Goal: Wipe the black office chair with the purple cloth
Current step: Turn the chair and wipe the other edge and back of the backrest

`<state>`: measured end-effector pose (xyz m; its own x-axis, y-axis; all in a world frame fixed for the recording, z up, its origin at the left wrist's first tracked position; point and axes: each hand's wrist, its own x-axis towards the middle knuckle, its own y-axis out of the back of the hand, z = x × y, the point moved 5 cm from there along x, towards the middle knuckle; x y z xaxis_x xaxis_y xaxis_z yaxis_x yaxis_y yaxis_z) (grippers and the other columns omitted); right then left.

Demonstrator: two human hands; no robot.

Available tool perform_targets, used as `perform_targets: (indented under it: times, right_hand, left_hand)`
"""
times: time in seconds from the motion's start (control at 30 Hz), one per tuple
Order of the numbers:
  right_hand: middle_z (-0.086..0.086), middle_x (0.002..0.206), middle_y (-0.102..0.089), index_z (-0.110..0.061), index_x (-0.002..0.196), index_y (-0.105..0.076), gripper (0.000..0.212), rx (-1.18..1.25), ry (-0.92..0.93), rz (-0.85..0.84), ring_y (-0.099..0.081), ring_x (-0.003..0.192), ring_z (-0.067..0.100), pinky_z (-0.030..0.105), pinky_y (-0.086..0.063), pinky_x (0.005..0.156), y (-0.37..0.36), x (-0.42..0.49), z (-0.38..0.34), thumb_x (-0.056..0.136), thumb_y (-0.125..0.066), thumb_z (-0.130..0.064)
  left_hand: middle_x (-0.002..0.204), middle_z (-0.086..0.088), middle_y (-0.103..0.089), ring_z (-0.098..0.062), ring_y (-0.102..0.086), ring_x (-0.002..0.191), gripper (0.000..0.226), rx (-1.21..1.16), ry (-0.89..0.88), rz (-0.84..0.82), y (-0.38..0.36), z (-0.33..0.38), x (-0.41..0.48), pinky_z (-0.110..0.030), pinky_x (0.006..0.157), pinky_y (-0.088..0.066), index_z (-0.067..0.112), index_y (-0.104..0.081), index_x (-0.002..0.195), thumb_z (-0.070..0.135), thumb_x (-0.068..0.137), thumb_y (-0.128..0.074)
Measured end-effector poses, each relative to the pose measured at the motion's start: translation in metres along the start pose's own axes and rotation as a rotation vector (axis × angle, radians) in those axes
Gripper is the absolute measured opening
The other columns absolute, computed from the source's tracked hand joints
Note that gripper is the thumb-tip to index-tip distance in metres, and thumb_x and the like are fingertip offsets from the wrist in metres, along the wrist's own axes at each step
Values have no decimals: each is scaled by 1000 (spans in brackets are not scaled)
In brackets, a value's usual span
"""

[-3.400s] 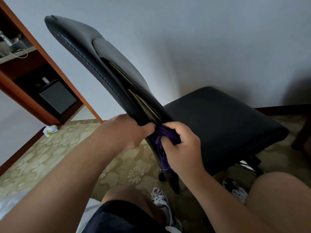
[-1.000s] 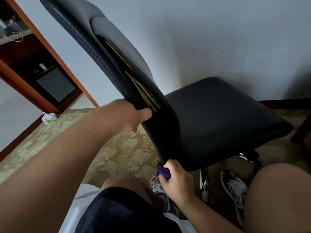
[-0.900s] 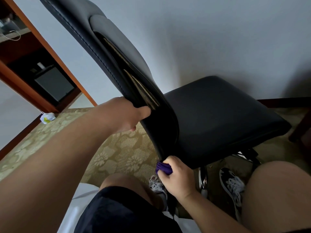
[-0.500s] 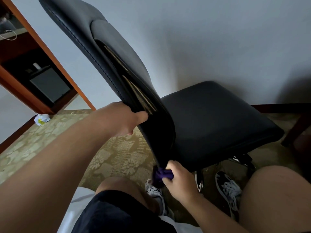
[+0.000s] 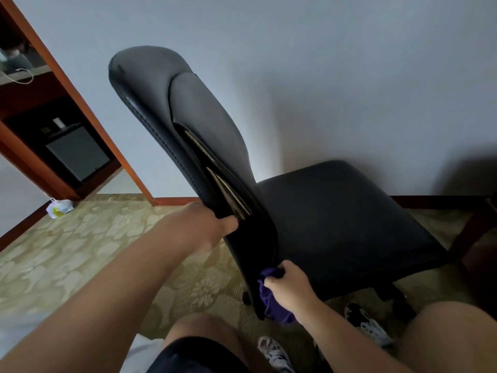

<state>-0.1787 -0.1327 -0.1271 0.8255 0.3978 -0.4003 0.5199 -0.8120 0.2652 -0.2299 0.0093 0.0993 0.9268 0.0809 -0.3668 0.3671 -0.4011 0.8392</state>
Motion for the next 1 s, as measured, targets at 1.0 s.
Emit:
perform_targets:
  times: [1.0]
  right_hand:
    - [-13,107,-62,-24,113,-64,33,-162,850,349,-61,98,4,26,-54,86,47,-73,-176,82,-69,-13]
  left_hand:
    - [78,1,-34,-22,-39,81,35,-72,-58,37,-1,-14,-1,-26,57,-27,18,-42,127,11,93,-48]
